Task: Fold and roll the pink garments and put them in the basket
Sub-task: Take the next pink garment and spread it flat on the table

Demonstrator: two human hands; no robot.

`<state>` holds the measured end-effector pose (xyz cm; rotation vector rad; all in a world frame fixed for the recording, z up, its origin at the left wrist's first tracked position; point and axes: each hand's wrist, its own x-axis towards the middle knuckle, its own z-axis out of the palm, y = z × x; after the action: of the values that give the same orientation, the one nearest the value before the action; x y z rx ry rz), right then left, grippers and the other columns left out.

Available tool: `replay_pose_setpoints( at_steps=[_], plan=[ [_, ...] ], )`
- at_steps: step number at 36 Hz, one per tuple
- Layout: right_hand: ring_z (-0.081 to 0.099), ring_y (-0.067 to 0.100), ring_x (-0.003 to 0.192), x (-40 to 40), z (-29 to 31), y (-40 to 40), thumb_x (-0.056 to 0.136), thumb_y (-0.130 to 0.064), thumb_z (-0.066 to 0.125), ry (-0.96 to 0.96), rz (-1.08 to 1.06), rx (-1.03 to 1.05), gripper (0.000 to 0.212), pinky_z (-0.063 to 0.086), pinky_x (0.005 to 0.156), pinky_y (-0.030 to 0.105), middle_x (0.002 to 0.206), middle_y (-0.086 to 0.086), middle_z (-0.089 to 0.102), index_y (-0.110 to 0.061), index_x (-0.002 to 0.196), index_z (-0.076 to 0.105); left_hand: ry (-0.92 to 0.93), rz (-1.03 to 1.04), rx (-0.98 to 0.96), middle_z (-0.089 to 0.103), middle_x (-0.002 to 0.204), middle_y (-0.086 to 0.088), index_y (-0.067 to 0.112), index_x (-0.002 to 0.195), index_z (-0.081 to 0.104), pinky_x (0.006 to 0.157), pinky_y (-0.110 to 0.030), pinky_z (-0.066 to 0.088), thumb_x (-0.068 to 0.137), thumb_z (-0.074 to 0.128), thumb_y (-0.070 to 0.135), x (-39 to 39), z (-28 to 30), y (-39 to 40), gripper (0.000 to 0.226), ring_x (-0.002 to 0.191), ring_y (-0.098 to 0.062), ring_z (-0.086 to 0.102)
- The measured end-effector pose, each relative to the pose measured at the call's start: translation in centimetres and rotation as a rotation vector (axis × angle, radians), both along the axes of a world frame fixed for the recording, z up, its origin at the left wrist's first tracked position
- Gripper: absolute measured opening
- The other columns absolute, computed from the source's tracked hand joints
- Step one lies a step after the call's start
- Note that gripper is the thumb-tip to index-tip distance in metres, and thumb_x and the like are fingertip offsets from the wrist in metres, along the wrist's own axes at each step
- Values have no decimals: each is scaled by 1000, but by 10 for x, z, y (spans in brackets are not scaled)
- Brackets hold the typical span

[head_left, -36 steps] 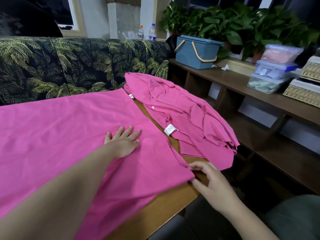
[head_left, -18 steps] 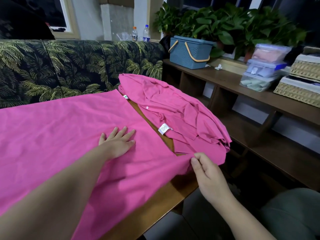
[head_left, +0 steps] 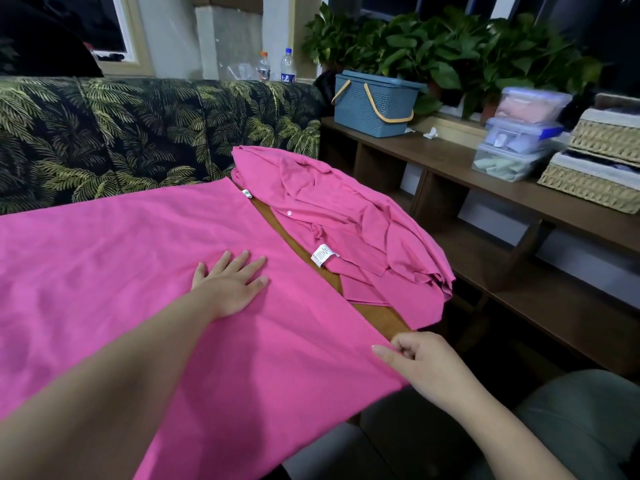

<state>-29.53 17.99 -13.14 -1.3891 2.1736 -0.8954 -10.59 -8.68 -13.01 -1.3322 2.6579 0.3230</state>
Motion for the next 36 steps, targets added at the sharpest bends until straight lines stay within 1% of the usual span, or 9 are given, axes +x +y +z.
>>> replay_pose_setpoints(
  at_steps=[5,8,11,14,19,23,27,31,36],
  plan=[
    [40,11,55,-2,1,5,77,-65,56,51,1,29,70,29,56,30,59,2,39,3,63,46,9,-3,-8,-11,160,10,46,149,-3,115,-55,-4,98,13,58,1,0,2,55,148,-20,-11],
    [38,5,56,0,2,8,85,-38,68,115,-38,22,50,30,56,25,60,-1,40,-6,58,40,19,-2,-11,-10,161,9,45,150,-2,115,-56,-3,98,13,59,2,0,3,56,148,-20,-10],
    [40,5,66,6,6,7,84,-24,70,200,-56,-17,36,35,64,22,71,-7,44,-18,66,40,27,-6,-80,-4,162,5,41,151,3,115,-58,0,99,14,58,3,3,10,56,149,-22,-5],
    [42,0,86,18,16,-5,87,-21,64,316,-5,-34,21,38,72,17,87,-14,44,-25,80,45,59,-41,-176,2,162,3,37,152,11,115,-58,1,100,15,55,5,5,21,56,149,-21,-1],
    [38,5,106,49,32,-48,93,-25,56,381,139,-91,8,36,92,21,105,-16,43,-28,99,51,224,126,-94,2,162,5,40,151,17,115,-56,-2,97,16,58,39,8,27,56,149,-21,-3],
    [34,12,125,77,32,-96,96,-27,51,381,278,-60,26,30,106,27,130,-8,46,-23,122,54,189,322,-77,-1,162,7,46,150,14,115,-57,-2,95,16,62,102,11,16,57,148,-22,-6],
    [14,19,145,100,24,-138,98,-46,42,442,294,72,47,15,118,44,155,-3,28,-32,143,39,34,485,-82,0,161,8,55,146,9,115,-58,3,82,19,79,167,6,10,68,148,-25,-3],
    [-2,22,149,100,10,-168,97,-60,29,467,274,161,56,-4,117,54,161,-3,13,-41,149,23,-19,495,-67,0,161,13,65,139,-2,113,-59,8,59,5,90,189,-4,12,84,148,-26,1],
    [-8,23,148,91,-4,-190,95,-65,21,545,275,255,60,-6,117,56,162,-6,2,-45,150,11,-25,493,-95,-3,161,13,66,138,-5,111,-63,8,59,2,90,185,-6,0,84,148,-28,-2]
  ],
)
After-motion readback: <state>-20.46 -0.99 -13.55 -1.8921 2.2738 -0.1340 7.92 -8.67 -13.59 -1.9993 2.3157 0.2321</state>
